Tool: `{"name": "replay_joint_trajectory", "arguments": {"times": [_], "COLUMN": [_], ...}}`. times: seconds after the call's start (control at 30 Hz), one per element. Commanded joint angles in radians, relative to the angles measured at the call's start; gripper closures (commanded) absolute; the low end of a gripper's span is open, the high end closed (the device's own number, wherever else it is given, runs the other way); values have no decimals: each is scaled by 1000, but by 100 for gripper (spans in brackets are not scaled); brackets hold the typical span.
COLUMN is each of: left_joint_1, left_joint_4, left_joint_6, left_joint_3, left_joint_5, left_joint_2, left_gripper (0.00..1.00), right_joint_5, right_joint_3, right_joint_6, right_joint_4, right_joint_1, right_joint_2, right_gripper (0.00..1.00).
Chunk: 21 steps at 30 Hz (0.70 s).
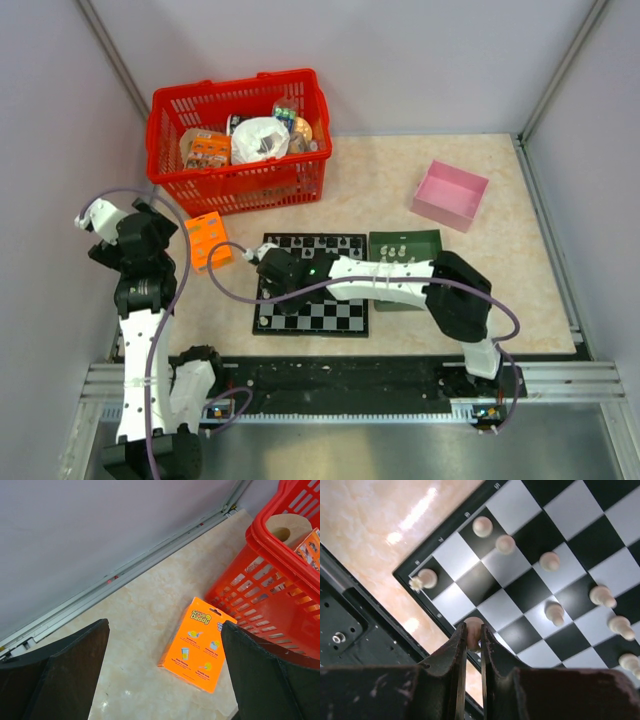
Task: Set up the chess pieces on the board
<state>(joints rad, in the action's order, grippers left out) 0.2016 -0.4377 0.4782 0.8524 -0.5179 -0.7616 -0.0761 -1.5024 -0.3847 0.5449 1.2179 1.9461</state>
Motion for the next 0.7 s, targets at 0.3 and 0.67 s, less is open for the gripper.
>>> {"name": "replay_joint_trajectory", "arguments": {"times": [0.3,0.67], "left_joint_1": [4,4], "left_joint_4": [5,16], "left_joint_6": [-4,-12], "left_joint_3": [10,2], "left_joint_5": [-82,-76], "left_joint_2": [28,31], "left_gripper": [1,1], "right_joint_5": [15,50], "right_joint_3": [-139,-145], "right_joint_6": [7,7], "right_joint_4": [-26,-19], "right_joint_1": [49,52], "right_joint_2": [119,135], "right_gripper": [95,95]}}
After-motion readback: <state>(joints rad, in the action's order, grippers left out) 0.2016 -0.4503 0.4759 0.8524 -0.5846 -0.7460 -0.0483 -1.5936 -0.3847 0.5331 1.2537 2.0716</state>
